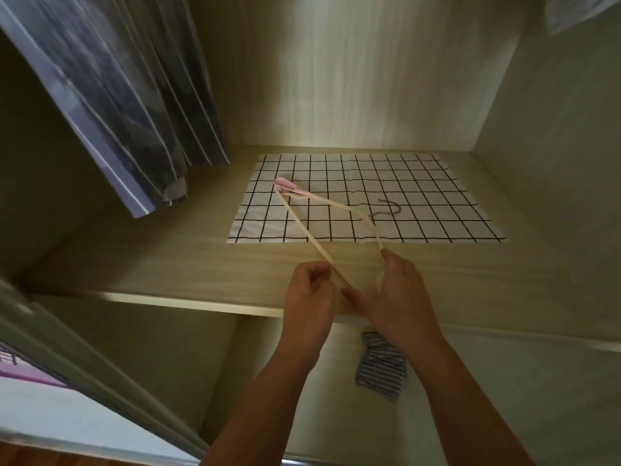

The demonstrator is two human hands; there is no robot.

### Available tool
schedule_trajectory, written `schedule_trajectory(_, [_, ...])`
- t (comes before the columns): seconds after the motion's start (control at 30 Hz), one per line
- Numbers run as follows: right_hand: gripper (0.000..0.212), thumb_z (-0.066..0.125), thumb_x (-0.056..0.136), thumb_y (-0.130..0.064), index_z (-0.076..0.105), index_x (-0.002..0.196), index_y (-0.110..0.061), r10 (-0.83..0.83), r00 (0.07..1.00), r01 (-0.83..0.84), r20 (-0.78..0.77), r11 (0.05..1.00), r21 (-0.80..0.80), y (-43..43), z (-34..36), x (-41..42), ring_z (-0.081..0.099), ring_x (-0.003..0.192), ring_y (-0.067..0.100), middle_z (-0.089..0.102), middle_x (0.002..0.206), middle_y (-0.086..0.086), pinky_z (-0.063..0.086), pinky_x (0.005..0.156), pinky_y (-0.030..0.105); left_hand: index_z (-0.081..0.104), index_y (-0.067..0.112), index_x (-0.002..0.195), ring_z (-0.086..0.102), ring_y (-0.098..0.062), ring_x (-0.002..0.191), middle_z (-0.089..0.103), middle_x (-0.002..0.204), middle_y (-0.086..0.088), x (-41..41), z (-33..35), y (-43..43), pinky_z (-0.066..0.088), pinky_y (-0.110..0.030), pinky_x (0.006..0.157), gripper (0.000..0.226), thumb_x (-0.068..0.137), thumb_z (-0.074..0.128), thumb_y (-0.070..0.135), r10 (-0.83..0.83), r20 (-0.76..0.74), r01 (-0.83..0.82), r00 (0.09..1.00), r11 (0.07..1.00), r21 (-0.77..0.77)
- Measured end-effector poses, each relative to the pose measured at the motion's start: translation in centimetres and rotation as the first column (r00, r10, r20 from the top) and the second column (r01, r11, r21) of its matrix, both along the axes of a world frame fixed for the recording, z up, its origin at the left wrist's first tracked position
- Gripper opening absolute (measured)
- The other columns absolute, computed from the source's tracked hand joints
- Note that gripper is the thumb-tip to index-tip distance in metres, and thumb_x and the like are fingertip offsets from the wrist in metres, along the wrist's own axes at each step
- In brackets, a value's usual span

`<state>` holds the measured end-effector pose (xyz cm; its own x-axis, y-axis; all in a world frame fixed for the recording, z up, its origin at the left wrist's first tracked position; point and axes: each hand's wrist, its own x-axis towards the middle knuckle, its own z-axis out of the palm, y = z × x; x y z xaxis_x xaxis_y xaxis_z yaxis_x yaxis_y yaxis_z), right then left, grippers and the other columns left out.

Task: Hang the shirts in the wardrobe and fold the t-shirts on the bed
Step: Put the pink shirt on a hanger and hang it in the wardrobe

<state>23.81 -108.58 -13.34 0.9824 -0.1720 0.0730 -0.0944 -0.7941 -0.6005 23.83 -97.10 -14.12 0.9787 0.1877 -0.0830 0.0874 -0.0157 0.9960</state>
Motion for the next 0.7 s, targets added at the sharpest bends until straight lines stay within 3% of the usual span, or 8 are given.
schedule_trajectory(0.17, [0.083, 0.065, 0.081, -0.045, 0.023, 0.143, -0.009, -0.081, 0.997, 0.082, 0.011, 0.984, -0.157, 1.0, -0.5, 0.9, 0.036, 0.127, 0.026, 0.041, 0.136, 0.010, 0.029, 0.104, 0.035, 0.062, 0.019, 0.101, 0.057, -0.003, 0.090, 0.064, 0.101, 0.006, 0.2, -0.4, 0.4, 0.039, -0.012, 0.068, 0.018, 0.091, 0.054, 0.008, 0.002, -0.005, -0.002, 1.000, 1.000, -0.017])
schedule_trajectory(0.37, [0.090, 0.072, 0.078, -0.033, 0.018, 0.144, -0.003, -0.182, 0.983, 0.181, -0.014, 0.981, -0.067, 1.4, -0.2, 1.6, 0.035, 0.127, 0.030, 0.040, 0.136, 0.014, 0.028, 0.105, 0.037, 0.063, 0.018, 0.104, 0.058, -0.003, 0.098, 0.065, 0.104, 0.008, 0.2, -0.4, 0.5, 0.040, -0.012, 0.074, 0.020, 0.091, 0.053, 0.007, -0.019, -0.005, 0.019, 1.000, 0.999, -0.045])
schedule_trajectory(0.53, [0.096, 0.075, 0.075, -0.029, 0.016, 0.145, -0.002, -0.208, 0.978, 0.208, -0.010, 0.978, 0.007, 1.3, 0.0, 1.5, 0.032, 0.127, 0.030, 0.037, 0.139, 0.016, 0.025, 0.106, 0.034, 0.064, 0.019, 0.102, 0.058, -0.001, 0.092, 0.065, 0.102, 0.008, 0.2, -0.4, 0.7, 0.041, -0.011, 0.070, 0.019, 0.091, 0.054, 0.008, -0.014, -0.020, 0.012, 1.000, 0.995, -0.096])
schedule_trajectory(0.7, [0.098, 0.078, 0.072, -0.023, 0.017, 0.146, -0.001, -0.228, 0.973, 0.222, 0.032, 0.966, 0.136, 1.0, -0.3, 1.5, 0.036, 0.127, 0.031, 0.038, 0.139, 0.017, 0.030, 0.108, 0.038, 0.066, 0.020, 0.099, 0.059, -0.004, 0.090, 0.067, 0.102, 0.004, 0.3, -0.5, 0.8, 0.042, -0.018, 0.076, 0.017, 0.090, 0.056, 0.008, -0.006, -0.036, 0.000, 0.999, 0.989, -0.147])
